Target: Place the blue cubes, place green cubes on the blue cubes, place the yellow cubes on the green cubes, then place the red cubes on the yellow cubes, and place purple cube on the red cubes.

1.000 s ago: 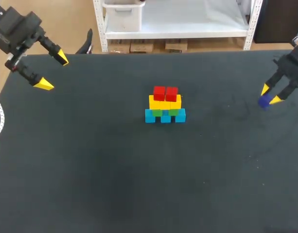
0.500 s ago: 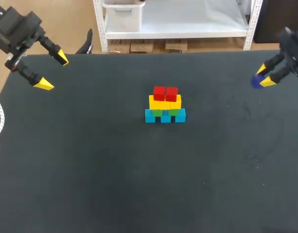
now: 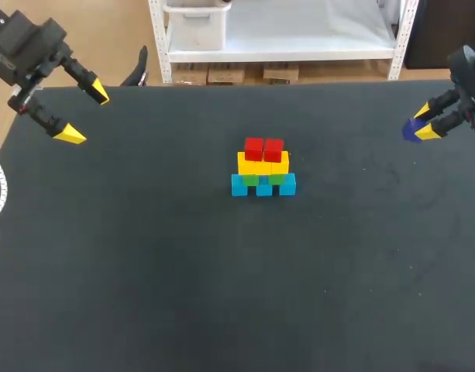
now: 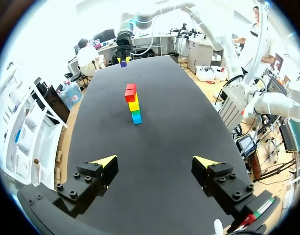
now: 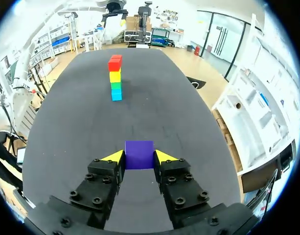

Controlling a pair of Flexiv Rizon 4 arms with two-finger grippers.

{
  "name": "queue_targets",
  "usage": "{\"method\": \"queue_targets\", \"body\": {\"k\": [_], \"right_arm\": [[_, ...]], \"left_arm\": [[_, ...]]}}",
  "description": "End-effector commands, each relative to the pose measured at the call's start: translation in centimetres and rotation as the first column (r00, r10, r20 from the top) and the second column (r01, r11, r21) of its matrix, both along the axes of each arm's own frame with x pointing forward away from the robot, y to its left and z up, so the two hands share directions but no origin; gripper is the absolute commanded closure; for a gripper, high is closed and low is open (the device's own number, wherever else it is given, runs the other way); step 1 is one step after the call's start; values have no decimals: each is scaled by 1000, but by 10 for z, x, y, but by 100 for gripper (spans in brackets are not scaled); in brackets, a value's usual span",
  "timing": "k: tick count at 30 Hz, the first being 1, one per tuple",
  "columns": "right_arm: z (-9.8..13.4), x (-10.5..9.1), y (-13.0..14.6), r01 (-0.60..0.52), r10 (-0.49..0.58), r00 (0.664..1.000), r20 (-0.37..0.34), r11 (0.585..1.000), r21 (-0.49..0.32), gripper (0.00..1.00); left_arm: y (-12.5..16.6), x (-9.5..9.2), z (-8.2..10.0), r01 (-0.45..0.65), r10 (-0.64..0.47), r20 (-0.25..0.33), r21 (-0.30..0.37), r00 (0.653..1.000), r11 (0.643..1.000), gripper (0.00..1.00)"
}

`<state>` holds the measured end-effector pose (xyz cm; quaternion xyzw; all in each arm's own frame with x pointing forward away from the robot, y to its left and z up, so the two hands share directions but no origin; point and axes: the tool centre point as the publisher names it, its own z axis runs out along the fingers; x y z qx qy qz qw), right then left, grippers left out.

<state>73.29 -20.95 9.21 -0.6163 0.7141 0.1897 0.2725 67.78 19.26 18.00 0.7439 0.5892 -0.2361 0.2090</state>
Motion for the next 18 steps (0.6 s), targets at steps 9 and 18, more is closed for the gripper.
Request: {"method": "queue_targets", "body": {"k": [9, 18], "right_arm": [[23, 13, 96, -94, 101, 991, 82, 992, -88, 100], [46, 10, 151, -69, 76, 996, 52, 989, -129, 100]], "left_arm": [[0, 2, 0, 4, -4, -1, 1, 1000, 1000, 0], [0, 2, 0, 4, -4, -1, 1, 1000, 1000, 0]]}}
